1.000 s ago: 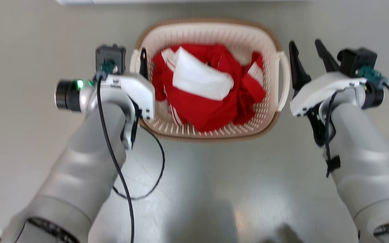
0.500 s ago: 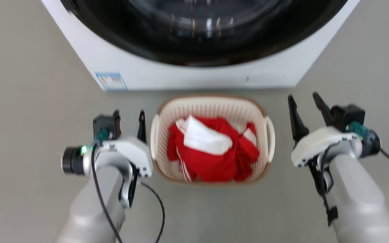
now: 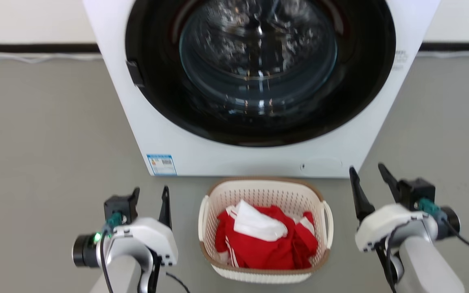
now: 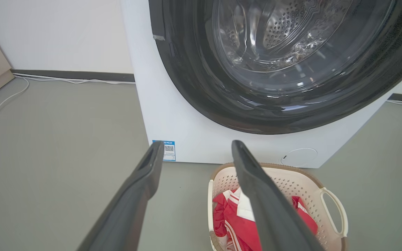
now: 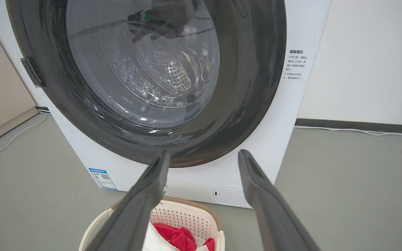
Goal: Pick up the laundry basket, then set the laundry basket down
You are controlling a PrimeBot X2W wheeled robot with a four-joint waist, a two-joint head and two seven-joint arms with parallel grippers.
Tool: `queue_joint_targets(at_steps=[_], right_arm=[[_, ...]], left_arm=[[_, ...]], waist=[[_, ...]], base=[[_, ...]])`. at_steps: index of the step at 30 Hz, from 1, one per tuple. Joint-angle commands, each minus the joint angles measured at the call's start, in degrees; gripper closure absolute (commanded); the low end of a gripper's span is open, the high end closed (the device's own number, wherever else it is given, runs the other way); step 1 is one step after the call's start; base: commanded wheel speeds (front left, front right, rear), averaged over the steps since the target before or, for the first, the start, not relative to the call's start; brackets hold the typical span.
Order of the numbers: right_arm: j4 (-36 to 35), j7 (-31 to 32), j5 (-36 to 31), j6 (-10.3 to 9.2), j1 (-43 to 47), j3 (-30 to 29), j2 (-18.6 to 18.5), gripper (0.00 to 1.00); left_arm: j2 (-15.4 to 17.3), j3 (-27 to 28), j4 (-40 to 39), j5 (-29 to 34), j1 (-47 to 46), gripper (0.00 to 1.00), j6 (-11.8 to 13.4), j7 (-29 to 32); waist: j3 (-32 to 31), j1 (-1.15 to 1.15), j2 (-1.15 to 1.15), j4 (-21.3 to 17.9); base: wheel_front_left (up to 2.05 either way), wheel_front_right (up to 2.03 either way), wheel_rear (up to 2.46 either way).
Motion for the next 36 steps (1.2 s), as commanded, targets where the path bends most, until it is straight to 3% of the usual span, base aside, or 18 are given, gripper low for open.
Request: queue_joint_targets(at_steps=[1, 18, 29, 30, 36], right_arm=[[-1.94, -0.32, -0.41, 0.34, 0.88, 0.82, 0.32, 0.0], [-8.51, -0.32, -0.59, 0.34, 10.15, -1.56, 0.46, 0.0], [-8.78, -0.32, -1.16, 0.34, 11.52, -3.29, 0.49, 0.0], [-7.0, 0.01, -0.75, -0.01, 12.45, -4.7, 0.46, 1.0], [-5.09, 0.63, 0.32, -0.04, 14.03, -5.1, 0.89, 1.0]], left_arm=[[0.66, 2.33, -1.82, 0.92, 0.45, 0.0, -0.48, -0.35], [-1.26, 7.3, -7.6, 4.64, 8.45, 0.0, -2.24, -0.35], [-1.3, 7.02, -8.31, 3.33, 9.69, 0.0, -1.56, -0.35], [-1.91, 5.49, -6.46, 3.43, 10.87, 1.0, -1.9, 0.02], [-2.06, 5.82, -4.46, 2.41, 12.77, 1.0, -2.06, 0.51]], waist=[[-2.55, 0.0, 0.0, 1.15], [-6.87, 0.0, 0.0, 2.67], [-7.9, 0.0, 0.0, 3.12], [-7.9, 0.0, 0.0, 3.1], [-7.88, 0.0, 0.0, 3.07]], base=[[0.0, 0.0, 0.0], [0.0, 0.0, 0.0], [0.0, 0.0, 0.0], [0.0, 0.0, 0.0], [0.0, 0.0, 0.0]])
